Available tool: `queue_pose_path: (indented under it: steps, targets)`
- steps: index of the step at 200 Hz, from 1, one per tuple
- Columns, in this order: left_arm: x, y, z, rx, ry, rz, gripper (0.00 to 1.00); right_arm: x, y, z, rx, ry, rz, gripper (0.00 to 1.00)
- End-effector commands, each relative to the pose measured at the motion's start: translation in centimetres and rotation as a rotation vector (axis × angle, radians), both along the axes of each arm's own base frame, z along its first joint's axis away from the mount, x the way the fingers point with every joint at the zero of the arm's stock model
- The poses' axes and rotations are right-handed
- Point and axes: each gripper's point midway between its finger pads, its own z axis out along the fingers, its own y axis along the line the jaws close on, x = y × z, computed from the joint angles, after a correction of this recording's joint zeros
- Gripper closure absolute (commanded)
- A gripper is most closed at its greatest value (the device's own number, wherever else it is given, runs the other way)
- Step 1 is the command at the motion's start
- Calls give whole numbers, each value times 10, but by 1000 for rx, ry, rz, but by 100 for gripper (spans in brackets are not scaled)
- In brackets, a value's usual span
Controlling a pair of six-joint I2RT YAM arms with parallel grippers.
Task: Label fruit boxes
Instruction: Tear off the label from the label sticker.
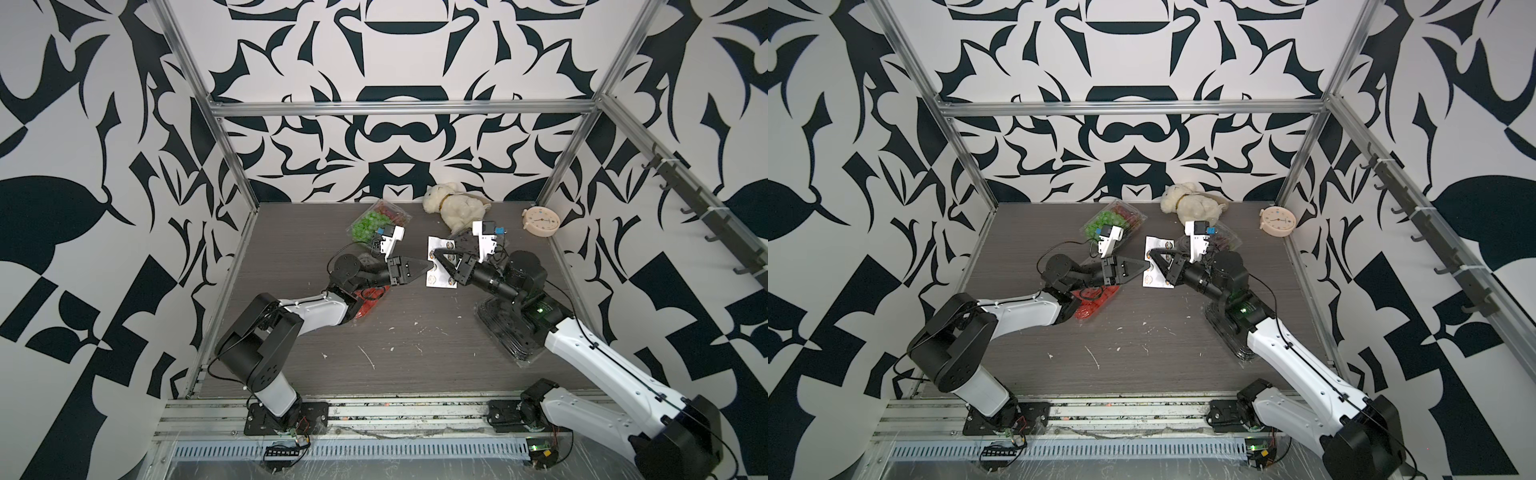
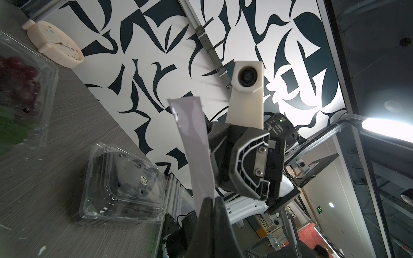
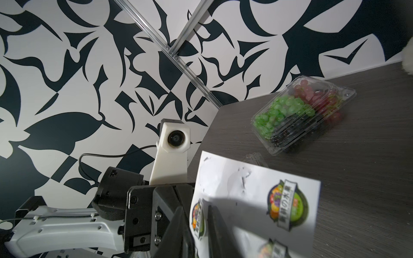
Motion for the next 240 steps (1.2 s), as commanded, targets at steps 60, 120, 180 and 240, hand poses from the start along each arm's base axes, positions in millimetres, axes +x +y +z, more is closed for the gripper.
queue_pose_path:
  steps: [60,120,180,240]
  targets:
    - [-5,2,19,-34,-63,-11,100,-4,7,29,45,-57,49,100]
    - [1,0,6,2,-48,4,100,-12,9,49,96,-108,79,100]
    - [13,4,-5,11,-15,29,100,-16,7,61,119,-139,86,100]
    - [56,43,-15,-7,70,165,100,4,-29,32,5,-75,-125,100]
